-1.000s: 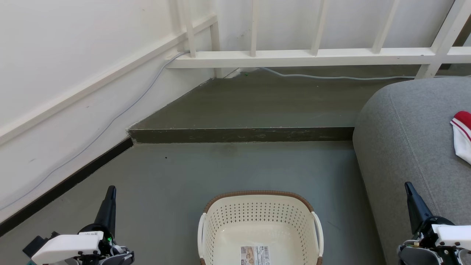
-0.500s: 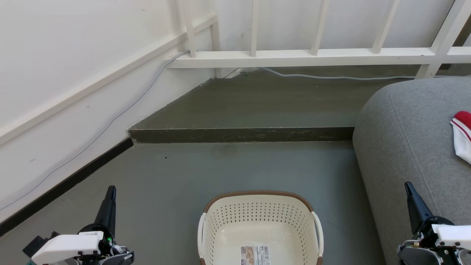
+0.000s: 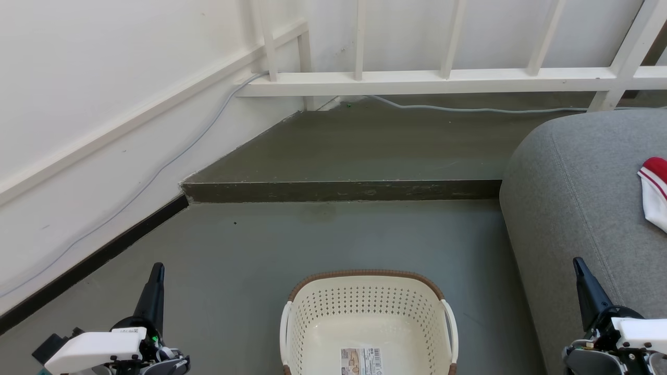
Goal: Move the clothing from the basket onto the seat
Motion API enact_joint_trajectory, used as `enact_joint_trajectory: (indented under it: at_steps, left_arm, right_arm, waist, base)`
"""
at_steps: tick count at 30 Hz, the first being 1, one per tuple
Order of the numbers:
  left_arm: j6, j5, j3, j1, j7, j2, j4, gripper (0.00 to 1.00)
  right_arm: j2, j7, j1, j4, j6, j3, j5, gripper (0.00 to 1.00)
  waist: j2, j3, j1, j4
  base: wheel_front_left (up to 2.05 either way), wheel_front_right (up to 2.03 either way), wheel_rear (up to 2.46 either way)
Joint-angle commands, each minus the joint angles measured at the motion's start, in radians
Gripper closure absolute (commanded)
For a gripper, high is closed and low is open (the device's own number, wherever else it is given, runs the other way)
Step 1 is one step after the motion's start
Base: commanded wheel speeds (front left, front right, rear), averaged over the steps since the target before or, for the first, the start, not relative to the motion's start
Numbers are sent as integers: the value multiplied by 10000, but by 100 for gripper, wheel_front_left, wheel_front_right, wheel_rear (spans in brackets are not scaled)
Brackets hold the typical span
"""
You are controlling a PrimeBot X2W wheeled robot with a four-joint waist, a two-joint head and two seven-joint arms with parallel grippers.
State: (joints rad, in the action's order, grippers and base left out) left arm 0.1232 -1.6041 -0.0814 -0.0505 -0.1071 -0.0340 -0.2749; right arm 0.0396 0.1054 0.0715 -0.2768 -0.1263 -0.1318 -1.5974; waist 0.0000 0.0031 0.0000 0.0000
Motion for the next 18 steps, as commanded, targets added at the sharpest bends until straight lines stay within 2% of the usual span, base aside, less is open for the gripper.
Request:
enact_joint_trajectory:
  at_steps: [1,18]
  left_arm:
    - [75,-45,-324,-576,-62,-162,296,100]
    - [75,-46,-324,-576,-61,-162,296,100]
  right_arm:
    - [106,81,365,320,-44,177,-109,100]
    - [106,80,365,320,-44,178,-110,100]
  waist:
    - [0,0,0,0]
    - [0,0,0,0]
  base:
    - [0,0,0]
    - [0,0,0]
